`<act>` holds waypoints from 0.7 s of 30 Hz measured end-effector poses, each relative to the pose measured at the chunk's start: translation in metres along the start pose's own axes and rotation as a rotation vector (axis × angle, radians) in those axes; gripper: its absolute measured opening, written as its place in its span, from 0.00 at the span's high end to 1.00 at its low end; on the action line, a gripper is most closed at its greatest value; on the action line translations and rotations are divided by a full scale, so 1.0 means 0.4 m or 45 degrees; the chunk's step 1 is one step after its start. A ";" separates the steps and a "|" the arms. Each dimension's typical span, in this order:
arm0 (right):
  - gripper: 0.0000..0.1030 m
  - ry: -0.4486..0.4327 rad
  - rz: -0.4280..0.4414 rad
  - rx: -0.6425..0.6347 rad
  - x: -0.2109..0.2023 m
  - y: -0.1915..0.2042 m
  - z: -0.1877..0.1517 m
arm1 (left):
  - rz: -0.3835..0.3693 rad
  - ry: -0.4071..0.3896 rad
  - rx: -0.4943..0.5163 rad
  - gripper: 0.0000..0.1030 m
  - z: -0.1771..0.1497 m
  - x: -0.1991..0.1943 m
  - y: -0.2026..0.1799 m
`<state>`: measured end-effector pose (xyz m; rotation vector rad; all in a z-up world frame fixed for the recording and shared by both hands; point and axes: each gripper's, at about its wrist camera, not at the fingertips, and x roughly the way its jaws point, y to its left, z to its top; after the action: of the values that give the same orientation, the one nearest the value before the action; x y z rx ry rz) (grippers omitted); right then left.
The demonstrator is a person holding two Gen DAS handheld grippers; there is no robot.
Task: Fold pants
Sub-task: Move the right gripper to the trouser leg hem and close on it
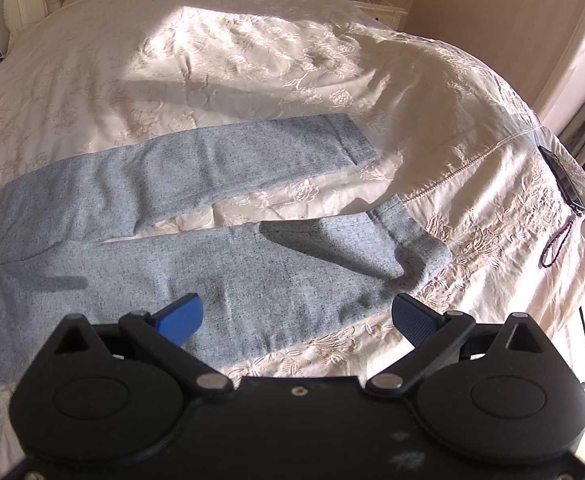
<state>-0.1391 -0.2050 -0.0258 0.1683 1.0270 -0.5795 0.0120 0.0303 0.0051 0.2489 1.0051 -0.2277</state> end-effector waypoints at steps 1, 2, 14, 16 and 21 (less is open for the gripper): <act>0.00 -0.005 -0.013 0.011 0.008 -0.019 0.001 | -0.014 0.016 -0.010 0.35 -0.001 0.006 -0.005; 0.00 -0.006 -0.023 0.025 0.020 -0.038 0.003 | -0.038 0.037 -0.024 0.35 -0.004 0.013 -0.012; 0.00 -0.022 -0.061 0.043 0.272 -0.319 0.097 | -0.054 0.233 -0.106 0.37 -0.016 0.081 -0.227; 0.01 -0.025 -0.033 0.006 0.330 -0.358 0.121 | -0.032 0.243 -0.136 0.37 -0.002 0.088 -0.259; 0.31 0.052 0.037 -0.066 0.464 -0.424 0.170 | 0.025 0.256 -0.176 0.37 0.024 0.096 -0.341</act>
<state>-0.1061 -0.4437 -0.1245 0.1496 1.0768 -0.5240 -0.0016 -0.1048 -0.0363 0.1575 1.2118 -0.1162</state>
